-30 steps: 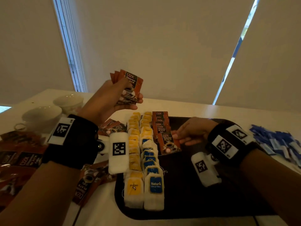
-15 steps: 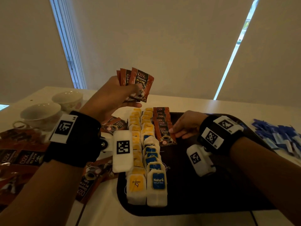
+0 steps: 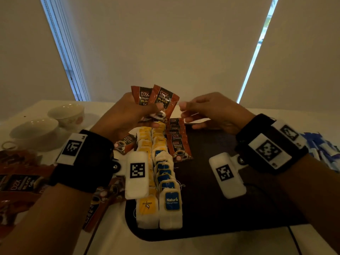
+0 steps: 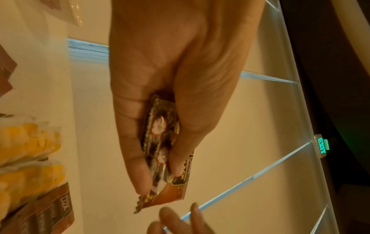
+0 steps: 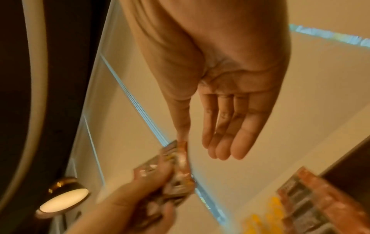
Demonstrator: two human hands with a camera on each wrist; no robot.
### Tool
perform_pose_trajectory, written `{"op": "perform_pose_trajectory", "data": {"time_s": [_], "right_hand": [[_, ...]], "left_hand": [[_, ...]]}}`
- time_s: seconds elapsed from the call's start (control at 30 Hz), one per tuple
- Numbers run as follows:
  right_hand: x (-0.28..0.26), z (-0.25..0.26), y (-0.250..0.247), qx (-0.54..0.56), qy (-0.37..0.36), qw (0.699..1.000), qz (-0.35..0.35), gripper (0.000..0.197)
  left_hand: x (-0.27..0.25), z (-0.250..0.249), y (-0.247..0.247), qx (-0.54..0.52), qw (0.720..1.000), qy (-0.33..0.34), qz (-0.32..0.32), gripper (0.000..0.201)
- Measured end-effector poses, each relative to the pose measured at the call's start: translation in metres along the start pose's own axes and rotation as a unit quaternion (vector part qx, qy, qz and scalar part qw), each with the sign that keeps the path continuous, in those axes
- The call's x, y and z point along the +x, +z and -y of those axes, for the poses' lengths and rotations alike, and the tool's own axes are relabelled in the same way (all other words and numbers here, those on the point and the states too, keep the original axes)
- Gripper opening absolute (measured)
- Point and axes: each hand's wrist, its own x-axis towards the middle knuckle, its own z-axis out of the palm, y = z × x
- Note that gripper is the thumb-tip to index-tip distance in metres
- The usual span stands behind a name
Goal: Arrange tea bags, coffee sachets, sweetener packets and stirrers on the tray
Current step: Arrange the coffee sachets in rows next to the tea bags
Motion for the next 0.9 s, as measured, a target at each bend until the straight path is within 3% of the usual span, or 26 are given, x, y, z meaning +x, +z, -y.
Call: {"op": "perform_pose_trajectory", "data": {"time_s": [0.07,0.2,0.43,0.6,0.73,0.9], "right_hand": [[-0.011,0.005,0.004,0.024,-0.018,0.999,0.018,0.030],[-0.015,-0.003,0.015,0.061,-0.032,0.997,-0.017,0.015],[-0.012,-0.009,0.011,0.145,0.019,0.989,-0.031,0.003],[-0.013,-0.020,-0.015,0.011,0.106,0.994,-0.009,0.003],[-0.009,-0.044,-0.015,-0.131,0.222,0.964,0.070,0.008],[0.000,-0.050,0.000,-0.161,0.247,0.949,0.107,0.004]], "left_hand": [[-0.001,0.001,0.004,0.000,1.000,0.006,0.014,0.010],[-0.004,0.000,0.011,-0.006,0.999,0.010,0.032,0.010],[-0.007,0.001,0.024,-0.037,0.999,-0.025,0.025,0.015],[-0.003,-0.003,0.015,-0.076,0.994,-0.055,-0.046,0.022],[-0.003,-0.005,0.011,-0.082,0.994,-0.062,-0.046,0.029],[-0.001,-0.003,0.015,-0.044,0.997,-0.045,-0.042,0.022]]}}
